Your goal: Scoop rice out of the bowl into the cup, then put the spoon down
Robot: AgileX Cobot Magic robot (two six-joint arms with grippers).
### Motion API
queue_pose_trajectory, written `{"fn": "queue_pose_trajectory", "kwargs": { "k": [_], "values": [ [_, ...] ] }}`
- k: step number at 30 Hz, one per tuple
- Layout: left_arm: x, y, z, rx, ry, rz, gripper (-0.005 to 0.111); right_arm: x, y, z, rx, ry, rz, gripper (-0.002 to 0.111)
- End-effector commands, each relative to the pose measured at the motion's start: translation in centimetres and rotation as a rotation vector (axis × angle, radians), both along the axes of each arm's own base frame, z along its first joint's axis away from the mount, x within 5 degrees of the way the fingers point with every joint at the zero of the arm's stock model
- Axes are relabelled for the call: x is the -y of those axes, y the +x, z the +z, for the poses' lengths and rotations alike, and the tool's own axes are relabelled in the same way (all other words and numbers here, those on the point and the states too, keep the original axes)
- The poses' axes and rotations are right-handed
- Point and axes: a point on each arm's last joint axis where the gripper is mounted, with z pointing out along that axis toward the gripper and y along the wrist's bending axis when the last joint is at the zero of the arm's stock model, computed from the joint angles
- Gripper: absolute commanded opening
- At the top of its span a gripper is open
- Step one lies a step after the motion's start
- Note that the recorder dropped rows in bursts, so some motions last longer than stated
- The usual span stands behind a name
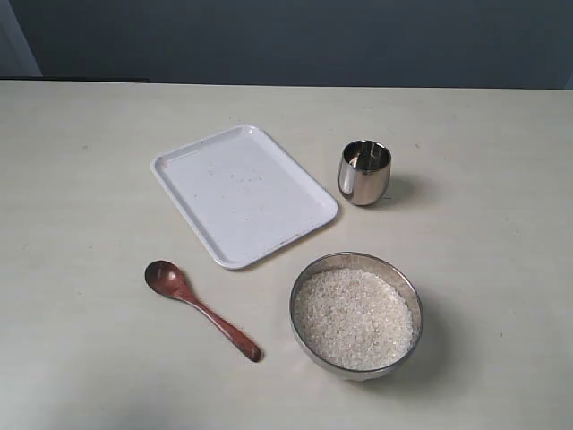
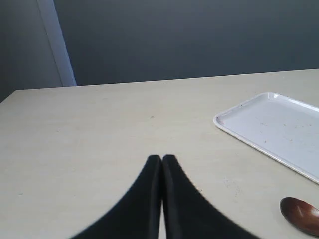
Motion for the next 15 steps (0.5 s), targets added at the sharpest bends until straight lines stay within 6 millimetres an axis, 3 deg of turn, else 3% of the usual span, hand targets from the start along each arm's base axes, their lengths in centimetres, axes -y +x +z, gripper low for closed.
{"fn": "queue_pose_trajectory", "kwargs": {
  "k": [1, 7, 8, 10, 11, 12, 15],
  "values": [
    [-0.1, 0.0, 0.2, 0.017, -0.006, 0.008, 0.000, 0.0, 0.0, 0.0, 0.013, 0.002, -0.005, 0.000],
    [-0.1, 0.0, 0.2, 0.017, -0.006, 0.008, 0.000, 0.0, 0.0, 0.0, 0.015, 0.000, -0.005, 0.000],
    [-0.1, 0.0, 0.2, 0.017, -0.006, 0.008, 0.000, 0.2, 0.0, 0.1, 0.026, -0.068, -0.010, 0.000],
    [-0.1, 0.0, 0.2, 0.017, -0.006, 0.008, 0.000, 0.2, 0.2, 1.1, 0.132, -0.092, -0.005, 0.000],
    [-0.1, 0.0, 0.2, 0.017, -0.006, 0.008, 0.000, 0.1, 0.3, 1.5, 0.181, -0.020, -0.006, 0.000],
    [-0.1, 0.0, 0.2, 0.017, -0.006, 0.008, 0.000, -0.1, 0.4, 2.4, 0.302, 0.214, -0.020, 0.000],
    [-0.1, 0.0, 0.2, 0.017, -0.006, 0.008, 0.000, 0.2, 0.3, 3.5, 0.455, 0.666, -0.079, 0.000]
  ]
}}
